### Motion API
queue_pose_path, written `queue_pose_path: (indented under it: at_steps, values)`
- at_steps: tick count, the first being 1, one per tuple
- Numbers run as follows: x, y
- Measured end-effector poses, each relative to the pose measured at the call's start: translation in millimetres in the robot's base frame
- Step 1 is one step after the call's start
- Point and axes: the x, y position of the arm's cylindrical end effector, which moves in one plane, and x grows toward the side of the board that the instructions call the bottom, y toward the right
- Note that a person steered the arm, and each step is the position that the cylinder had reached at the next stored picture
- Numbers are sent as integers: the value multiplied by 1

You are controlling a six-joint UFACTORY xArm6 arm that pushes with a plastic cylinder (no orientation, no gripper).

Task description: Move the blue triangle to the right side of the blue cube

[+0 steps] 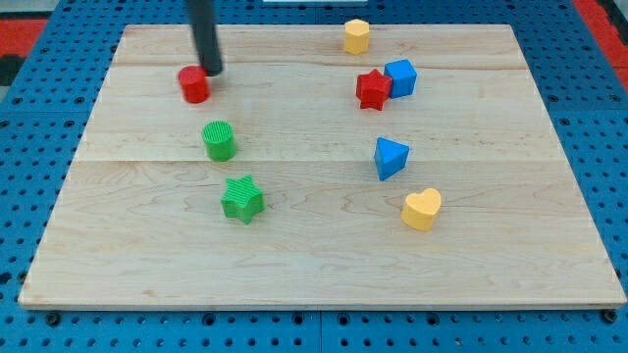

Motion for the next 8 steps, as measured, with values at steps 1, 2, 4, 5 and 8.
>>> queue_pose_path:
  at_steps: [1, 2, 4, 5, 8]
  values:
    - [4, 28]
    - [21, 109]
    - [97, 197]
    - [134, 227]
    - [200, 284]
